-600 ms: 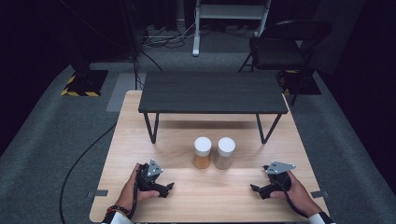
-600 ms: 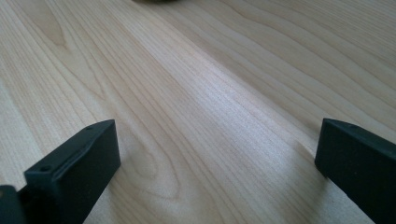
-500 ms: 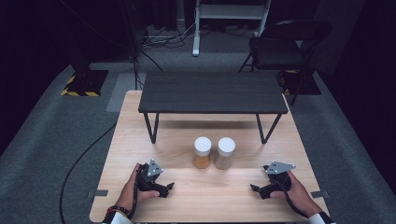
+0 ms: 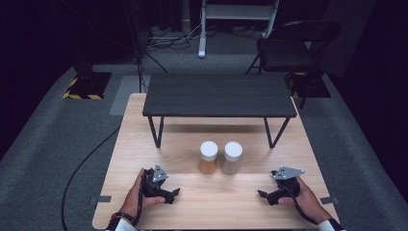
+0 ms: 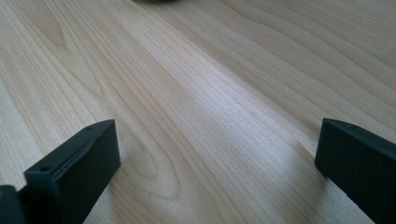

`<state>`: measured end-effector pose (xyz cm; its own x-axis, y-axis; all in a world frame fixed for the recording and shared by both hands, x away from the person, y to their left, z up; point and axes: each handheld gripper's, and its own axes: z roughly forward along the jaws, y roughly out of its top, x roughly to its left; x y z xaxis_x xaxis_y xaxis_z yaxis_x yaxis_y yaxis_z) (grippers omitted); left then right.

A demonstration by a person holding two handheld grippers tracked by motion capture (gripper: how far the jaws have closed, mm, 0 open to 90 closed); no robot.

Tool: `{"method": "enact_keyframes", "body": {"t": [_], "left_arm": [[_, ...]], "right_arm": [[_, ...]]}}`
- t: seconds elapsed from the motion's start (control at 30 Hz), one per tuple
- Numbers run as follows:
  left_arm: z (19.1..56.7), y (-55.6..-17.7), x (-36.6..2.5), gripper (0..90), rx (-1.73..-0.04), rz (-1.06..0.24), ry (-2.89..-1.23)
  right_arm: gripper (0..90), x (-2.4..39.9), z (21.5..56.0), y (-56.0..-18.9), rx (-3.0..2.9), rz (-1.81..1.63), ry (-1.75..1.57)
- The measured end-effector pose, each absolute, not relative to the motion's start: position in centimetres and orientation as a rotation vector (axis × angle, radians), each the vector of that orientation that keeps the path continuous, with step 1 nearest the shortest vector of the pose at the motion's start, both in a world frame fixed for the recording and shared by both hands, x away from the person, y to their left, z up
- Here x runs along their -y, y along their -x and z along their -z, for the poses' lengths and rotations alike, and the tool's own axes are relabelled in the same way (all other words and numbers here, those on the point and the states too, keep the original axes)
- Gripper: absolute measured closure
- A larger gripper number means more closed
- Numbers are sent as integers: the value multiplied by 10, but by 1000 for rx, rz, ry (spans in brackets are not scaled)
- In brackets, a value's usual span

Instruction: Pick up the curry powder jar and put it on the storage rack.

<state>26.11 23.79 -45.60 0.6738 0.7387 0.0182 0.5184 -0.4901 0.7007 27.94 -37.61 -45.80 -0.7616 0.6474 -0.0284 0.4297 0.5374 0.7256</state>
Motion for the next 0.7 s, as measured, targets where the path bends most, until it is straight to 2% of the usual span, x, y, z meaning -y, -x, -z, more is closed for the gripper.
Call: {"method": "enact_keyframes", "body": {"t": [0.7], "left_arm": [[454, -262, -236, 16, -958, -411, -2212]], "right_arm": [[0, 376, 458, -279, -2483, -1053, -898]]}}
